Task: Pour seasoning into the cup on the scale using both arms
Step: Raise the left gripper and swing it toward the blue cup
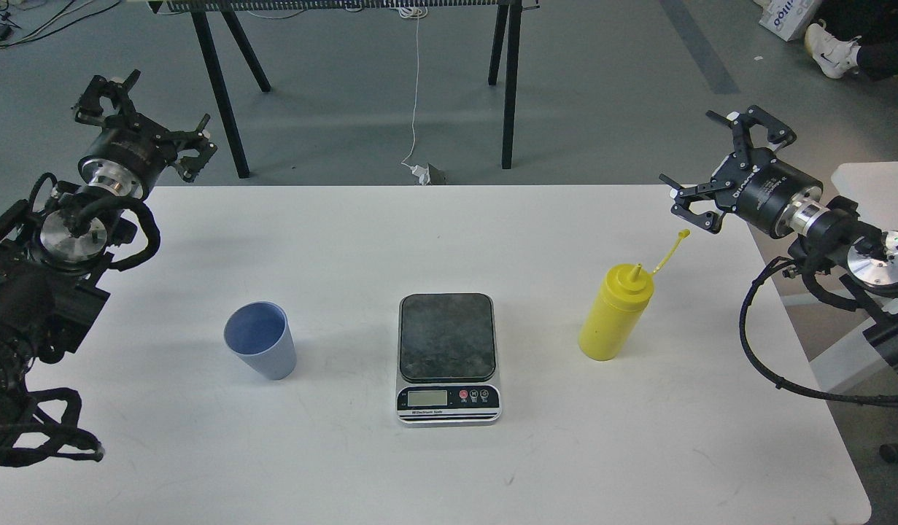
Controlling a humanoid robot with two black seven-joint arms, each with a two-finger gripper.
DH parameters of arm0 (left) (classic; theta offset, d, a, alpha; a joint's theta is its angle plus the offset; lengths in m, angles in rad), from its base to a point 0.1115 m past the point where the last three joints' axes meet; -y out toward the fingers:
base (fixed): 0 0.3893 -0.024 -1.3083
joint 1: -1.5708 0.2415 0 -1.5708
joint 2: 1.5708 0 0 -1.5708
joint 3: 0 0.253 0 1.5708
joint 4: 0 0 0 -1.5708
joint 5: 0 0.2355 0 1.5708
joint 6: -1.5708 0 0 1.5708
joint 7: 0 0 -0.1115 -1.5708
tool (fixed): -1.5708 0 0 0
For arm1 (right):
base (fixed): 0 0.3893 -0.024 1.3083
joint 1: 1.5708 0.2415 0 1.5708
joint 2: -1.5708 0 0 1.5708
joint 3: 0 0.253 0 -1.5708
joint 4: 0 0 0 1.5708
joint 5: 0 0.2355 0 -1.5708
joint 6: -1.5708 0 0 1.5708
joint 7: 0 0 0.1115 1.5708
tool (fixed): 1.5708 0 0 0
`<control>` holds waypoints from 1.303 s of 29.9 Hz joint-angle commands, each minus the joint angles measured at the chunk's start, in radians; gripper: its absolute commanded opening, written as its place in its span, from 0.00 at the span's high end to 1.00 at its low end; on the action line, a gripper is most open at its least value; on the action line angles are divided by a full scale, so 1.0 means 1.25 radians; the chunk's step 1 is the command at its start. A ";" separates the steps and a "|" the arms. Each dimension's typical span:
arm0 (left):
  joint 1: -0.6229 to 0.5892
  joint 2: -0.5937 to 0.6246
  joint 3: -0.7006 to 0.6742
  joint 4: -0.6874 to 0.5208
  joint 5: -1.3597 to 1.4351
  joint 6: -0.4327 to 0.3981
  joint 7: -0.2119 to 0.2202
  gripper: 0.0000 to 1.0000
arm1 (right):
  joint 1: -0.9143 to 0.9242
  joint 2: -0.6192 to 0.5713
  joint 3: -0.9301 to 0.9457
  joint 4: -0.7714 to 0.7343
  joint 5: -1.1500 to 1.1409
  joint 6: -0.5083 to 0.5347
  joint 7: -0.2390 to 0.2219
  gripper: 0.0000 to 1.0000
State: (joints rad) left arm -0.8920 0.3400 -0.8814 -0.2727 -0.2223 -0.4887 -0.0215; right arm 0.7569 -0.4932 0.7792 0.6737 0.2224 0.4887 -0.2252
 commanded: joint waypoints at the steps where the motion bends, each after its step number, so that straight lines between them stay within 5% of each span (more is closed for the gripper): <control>1: -0.004 0.002 -0.005 0.003 -0.006 0.000 -0.016 0.00 | 0.001 0.003 0.003 -0.003 0.000 0.000 -0.001 0.00; 4: -0.019 -0.003 -0.007 0.002 -0.007 0.000 -0.094 0.00 | 0.001 0.004 0.014 -0.003 0.000 0.000 -0.001 0.00; 8: -0.052 -0.003 0.006 0.002 -0.001 0.000 -0.268 0.00 | 0.002 0.009 0.037 0.000 0.001 0.000 -0.003 0.00; 10: -0.067 0.006 0.026 0.005 0.023 0.000 -0.301 0.00 | 0.003 0.010 0.039 0.000 0.001 0.000 -0.003 0.00; 14: -0.100 0.057 0.129 0.016 0.170 0.000 -0.313 0.00 | 0.006 0.010 0.039 0.000 0.001 0.000 -0.003 0.00; 18: -0.123 0.124 0.259 0.016 0.369 0.000 -0.370 0.00 | 0.007 0.010 0.037 0.000 0.001 0.000 -0.003 0.00; 26: -0.245 0.216 0.524 -0.009 0.780 0.000 -0.374 0.00 | 0.006 0.009 0.031 -0.001 0.001 0.000 -0.003 0.00; 36: -0.298 0.287 0.633 -0.409 1.108 0.000 -0.374 0.03 | -0.004 0.006 0.031 -0.003 0.001 0.000 -0.001 0.00; 39: -0.293 0.300 0.630 -0.449 1.101 0.000 -0.374 0.04 | -0.010 0.001 0.032 -0.003 0.001 0.000 0.000 0.00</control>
State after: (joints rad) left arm -1.2649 0.6994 -0.0910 -0.7792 1.1525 -0.4889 -0.4892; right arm 0.7497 -0.4866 0.8174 0.6703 0.2240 0.4887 -0.2269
